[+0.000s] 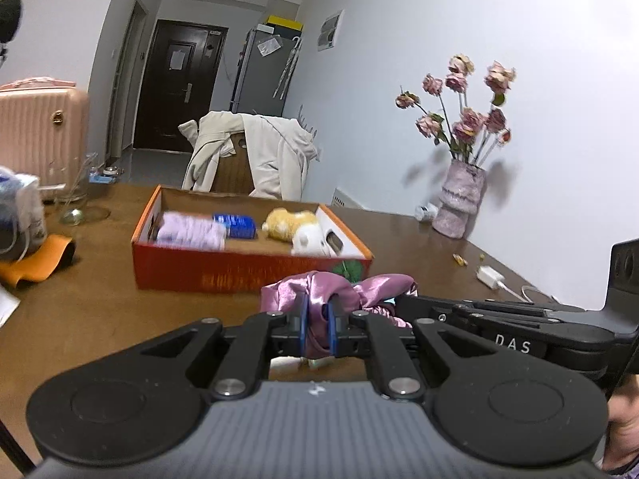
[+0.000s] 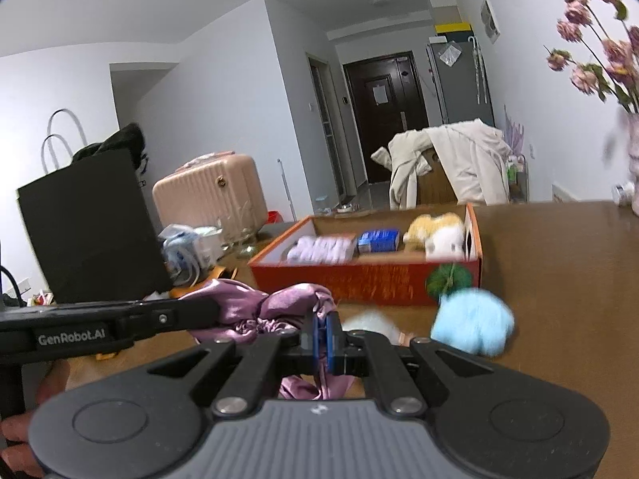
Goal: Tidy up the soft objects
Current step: 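Carry the pink scrunchie with the left gripper into the box and open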
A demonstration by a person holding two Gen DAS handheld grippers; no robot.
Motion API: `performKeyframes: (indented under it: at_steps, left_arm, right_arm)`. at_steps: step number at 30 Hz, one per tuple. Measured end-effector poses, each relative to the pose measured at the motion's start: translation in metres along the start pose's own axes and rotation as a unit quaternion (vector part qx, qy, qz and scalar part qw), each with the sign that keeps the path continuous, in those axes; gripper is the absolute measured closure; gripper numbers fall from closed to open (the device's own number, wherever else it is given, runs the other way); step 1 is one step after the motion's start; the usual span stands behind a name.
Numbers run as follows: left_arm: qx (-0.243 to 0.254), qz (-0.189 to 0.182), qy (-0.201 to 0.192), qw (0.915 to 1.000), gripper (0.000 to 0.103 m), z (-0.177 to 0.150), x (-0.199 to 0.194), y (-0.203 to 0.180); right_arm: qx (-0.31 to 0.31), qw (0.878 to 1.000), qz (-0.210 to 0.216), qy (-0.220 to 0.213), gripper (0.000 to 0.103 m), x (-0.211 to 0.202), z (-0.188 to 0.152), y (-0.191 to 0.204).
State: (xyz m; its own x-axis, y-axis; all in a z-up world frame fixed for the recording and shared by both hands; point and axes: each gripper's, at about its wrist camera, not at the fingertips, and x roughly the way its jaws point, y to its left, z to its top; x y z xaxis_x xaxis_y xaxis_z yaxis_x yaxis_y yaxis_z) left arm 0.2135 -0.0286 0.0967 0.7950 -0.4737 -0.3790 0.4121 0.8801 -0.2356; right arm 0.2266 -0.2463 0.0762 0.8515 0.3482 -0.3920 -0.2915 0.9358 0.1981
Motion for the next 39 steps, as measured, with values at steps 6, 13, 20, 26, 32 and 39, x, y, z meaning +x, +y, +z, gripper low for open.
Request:
performKeyframes:
  at_steps: [6,13,20,26,32,39]
  left_arm:
    - [-0.006,-0.003,0.031,0.9995,0.093,0.059,0.083,0.033]
    - [-0.018,0.011,0.084,0.9962,0.093,0.114,0.192,0.075]
    - [-0.009,0.042,0.153,0.9872,0.092,0.12,0.285,0.105]
    - [0.013,0.063,0.174,0.9826,0.084,0.113,0.312,0.109]
    - [0.025,0.071,0.177,0.9814,0.058,0.112,0.31,0.111]
    - [0.048,0.076,0.146,0.9852,0.053,0.131,0.266,0.098]
  right_arm:
    - [0.015,1.0,0.007,0.025,0.099,0.077,0.055,-0.038]
    - [0.049,0.996,-0.009,0.08,0.099,0.192,0.107,-0.085]
    - [0.077,0.984,-0.042,0.153,0.099,0.295,0.119,-0.123]
    - [0.06,0.977,-0.069,0.192,0.094,0.327,0.106,-0.124]
    - [0.06,0.976,-0.081,0.194,0.082,0.328,0.103,-0.123]
    - [0.058,0.982,-0.078,0.162,0.08,0.288,0.118,-0.115]
